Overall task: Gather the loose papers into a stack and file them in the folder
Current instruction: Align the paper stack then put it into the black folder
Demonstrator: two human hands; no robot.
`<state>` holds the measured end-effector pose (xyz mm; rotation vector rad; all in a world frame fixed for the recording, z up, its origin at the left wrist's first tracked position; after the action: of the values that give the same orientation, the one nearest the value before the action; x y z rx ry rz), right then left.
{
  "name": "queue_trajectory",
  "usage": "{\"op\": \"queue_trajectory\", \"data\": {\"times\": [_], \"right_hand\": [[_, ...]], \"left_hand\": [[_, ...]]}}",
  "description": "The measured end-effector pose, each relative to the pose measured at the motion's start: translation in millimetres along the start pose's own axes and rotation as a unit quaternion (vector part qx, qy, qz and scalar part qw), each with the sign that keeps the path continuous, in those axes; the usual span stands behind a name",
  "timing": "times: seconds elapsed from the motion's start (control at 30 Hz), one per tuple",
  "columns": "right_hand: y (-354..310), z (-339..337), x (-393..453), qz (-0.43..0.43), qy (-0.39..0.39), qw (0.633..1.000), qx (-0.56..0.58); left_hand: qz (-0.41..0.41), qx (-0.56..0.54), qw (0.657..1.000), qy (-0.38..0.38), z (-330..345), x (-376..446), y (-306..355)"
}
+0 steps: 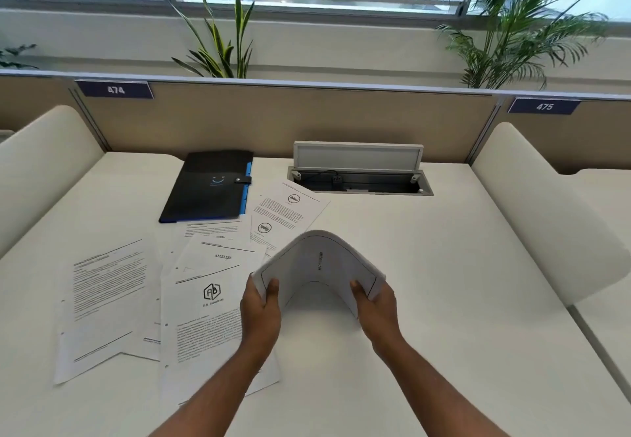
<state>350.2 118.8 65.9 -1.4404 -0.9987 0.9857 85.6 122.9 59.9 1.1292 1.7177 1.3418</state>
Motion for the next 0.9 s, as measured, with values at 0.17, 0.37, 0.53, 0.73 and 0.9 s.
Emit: {"op": "queue_trajectory", "data": {"times": [0.17, 0.37, 0.53, 0.73, 0.9], "right_hand": [[-6.8, -2.5, 12.3, -0.021, 0.000, 1.000, -0.014], [-27.2, -26.4, 8.0, -0.110, 0.066, 0.990, -0.054], [-75.8, -7.9, 0.5, -0.312, 0.048, 0.887, -0.337], [-77.2, -5.9, 5.2, -0.306, 0.046, 0.863, -0.401], [-82.0, -6.0, 6.5, -0.320, 0.063, 0.846, -0.423]], "left_hand": [[0.007, -0.006, 1.000, 0.000, 4.0, 6.5, 5.7], [0.147, 0.040, 0.988, 0.011, -8.7, 6.6, 39.0], [0.305, 0.146, 0.941, 0.020, -6.8, -2.5, 67.9], [0.311, 0.187, 0.932, 0.016, -2.0, 2.8, 69.6], [0.314, 0.186, 0.931, 0.010, -2.9, 6.6, 70.0]]}}
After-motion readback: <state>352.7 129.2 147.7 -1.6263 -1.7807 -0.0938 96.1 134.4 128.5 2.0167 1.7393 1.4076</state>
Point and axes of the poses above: each hand's wrist, its own x-axis towards the middle knuckle, its own z-axis out of the palm, y = z × x, the point moved 9 cm from there along x, towards the middle knuckle, and after that the axes turned 6 degrees about x, right-handed, at the moved point
